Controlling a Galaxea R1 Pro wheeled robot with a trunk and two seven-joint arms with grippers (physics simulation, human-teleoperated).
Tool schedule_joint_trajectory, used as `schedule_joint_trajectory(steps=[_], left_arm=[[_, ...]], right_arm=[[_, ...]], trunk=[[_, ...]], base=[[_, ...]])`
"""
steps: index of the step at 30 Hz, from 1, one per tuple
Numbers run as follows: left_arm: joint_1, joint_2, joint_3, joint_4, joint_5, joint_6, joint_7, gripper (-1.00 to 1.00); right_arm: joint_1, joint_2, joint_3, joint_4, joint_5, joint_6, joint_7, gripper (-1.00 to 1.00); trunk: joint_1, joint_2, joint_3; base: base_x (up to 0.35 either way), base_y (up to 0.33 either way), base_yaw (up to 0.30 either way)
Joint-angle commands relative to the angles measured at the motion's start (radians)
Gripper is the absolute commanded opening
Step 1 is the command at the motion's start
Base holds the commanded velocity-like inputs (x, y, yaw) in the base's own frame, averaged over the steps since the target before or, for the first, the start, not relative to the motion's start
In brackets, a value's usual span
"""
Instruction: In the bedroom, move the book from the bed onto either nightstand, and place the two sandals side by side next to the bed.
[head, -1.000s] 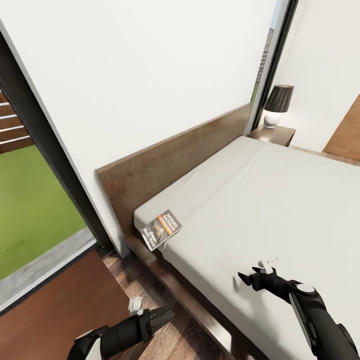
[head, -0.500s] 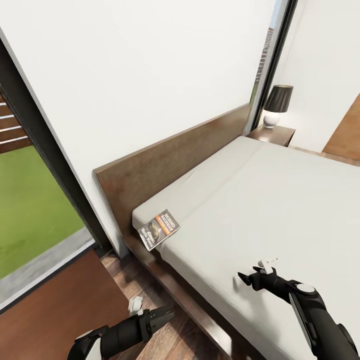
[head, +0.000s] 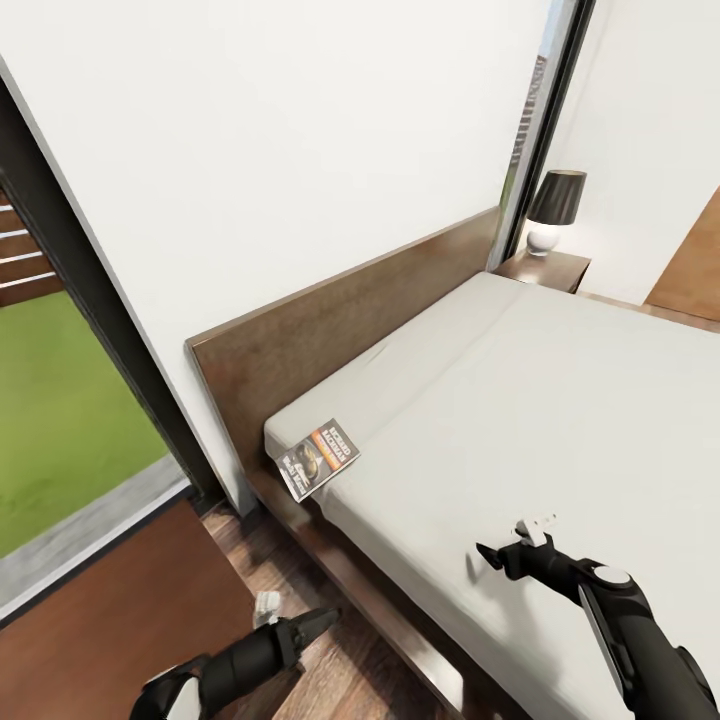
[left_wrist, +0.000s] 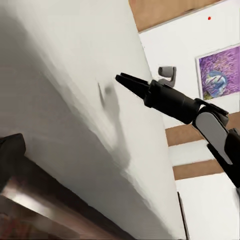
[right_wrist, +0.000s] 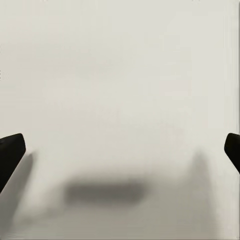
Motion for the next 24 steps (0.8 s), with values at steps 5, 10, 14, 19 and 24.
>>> schedule_joint_trajectory(steps=[5, 10, 14, 19, 24], left_arm=[[-0.013, -0.034, 0.05, 0.0, 0.024, 0.01, 0.235, 1.0], [-0.069, -0.053, 0.058, -0.001, 0.101, 0.01, 0.322, 1.0], [-0.105, -0.059, 0.059, -0.002, 0.159, 0.01, 0.346, 1.0], [-0.131, -0.079, 0.06, -0.002, 0.206, 0.01, 0.363, 1.0], [-0.15, -0.086, 0.061, -0.003, 0.261, 0.01, 0.382, 1.0]], right_arm=[[0.0, 0.001, -0.002, -0.005, 0.008, 0.003, 0.008, 1.0], [-0.001, 0.001, -0.002, -0.005, 0.009, 0.003, 0.008, 1.0], [0.0, 0.0, -0.002, -0.006, 0.009, 0.003, 0.008, 1.0], [-0.001, 0.0, -0.002, -0.006, 0.009, 0.003, 0.008, 1.0], [0.0, 0.0, -0.003, -0.006, 0.008, 0.003, 0.008, 1.0]], trunk=[[0.0, 0.0, -0.001], [0.0, 0.0, -0.001], [0.0, 0.0, -0.001], [0.0, 0.0, -0.001], [0.0, 0.0, -0.001]], base=[[0.0, 0.0, 0.0], [0.0, 0.0, 0.0], [0.0, 0.0, 0.0], [0.0, 0.0, 0.0], [0.0, 0.0, 0.0]])
